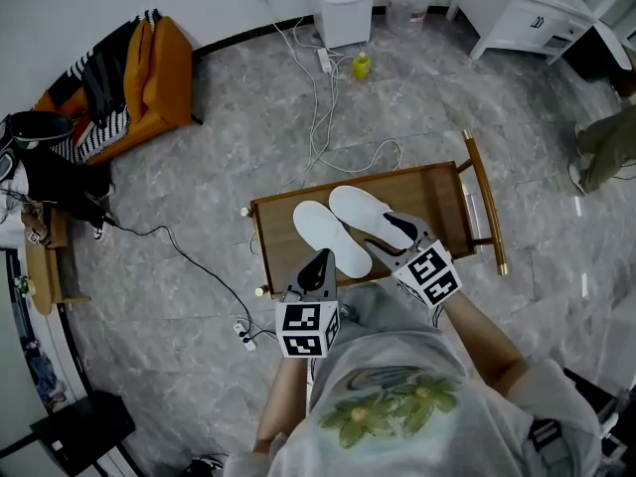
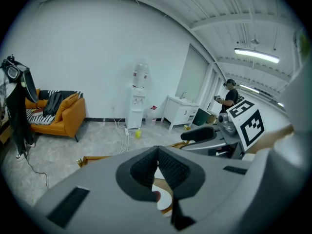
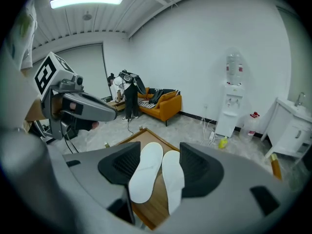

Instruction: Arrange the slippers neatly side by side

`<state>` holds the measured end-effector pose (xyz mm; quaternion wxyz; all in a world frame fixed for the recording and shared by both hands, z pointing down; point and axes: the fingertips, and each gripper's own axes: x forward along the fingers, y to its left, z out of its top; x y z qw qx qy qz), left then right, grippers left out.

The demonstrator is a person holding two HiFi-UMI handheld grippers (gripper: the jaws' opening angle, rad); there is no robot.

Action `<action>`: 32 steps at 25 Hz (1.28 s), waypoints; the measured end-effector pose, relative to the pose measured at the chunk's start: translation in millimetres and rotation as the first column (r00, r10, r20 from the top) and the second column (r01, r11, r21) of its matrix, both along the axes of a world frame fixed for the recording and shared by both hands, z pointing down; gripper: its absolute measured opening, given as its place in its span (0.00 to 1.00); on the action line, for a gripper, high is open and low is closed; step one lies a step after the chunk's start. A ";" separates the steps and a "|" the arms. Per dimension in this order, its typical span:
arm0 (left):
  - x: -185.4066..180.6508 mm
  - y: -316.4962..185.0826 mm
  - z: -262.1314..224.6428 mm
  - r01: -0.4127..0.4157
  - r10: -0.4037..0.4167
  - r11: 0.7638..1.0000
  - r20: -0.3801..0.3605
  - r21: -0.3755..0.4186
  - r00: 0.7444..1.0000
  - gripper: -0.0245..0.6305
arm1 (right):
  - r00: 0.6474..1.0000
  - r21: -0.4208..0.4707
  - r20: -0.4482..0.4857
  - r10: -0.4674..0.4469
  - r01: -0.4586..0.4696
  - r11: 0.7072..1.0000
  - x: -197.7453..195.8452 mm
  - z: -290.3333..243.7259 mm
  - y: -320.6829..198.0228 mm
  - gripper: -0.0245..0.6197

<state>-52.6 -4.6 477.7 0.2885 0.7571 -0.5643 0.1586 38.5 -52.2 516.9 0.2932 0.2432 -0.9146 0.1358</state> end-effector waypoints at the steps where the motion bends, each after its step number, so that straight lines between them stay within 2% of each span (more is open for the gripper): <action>1: 0.2 -2.6 2.9 0.001 -0.001 1.000 0.001 -0.006 1.000 0.06 | 1.000 -0.002 -0.008 -0.006 0.006 1.000 0.3 4.1 -3.4 0.41; 7: 4.5 -14.0 17.7 0.007 -0.007 0.999 -0.008 -0.040 1.000 0.06 | 0.998 -0.018 -0.052 -0.029 0.028 0.999 1.4 27.8 -21.5 0.42; 20: 2.8 -30.0 50.5 0.022 -0.024 0.994 -0.018 -0.105 1.000 0.06 | 0.988 -0.115 -0.105 -0.115 0.103 0.988 -10.9 80.5 -33.9 0.45; 32: 3.5 -41.6 69.7 0.025 -0.028 0.989 -0.020 -0.144 0.999 0.06 | 0.957 -0.176 -0.208 -0.200 0.165 0.970 -8.2 136.2 -39.6 0.46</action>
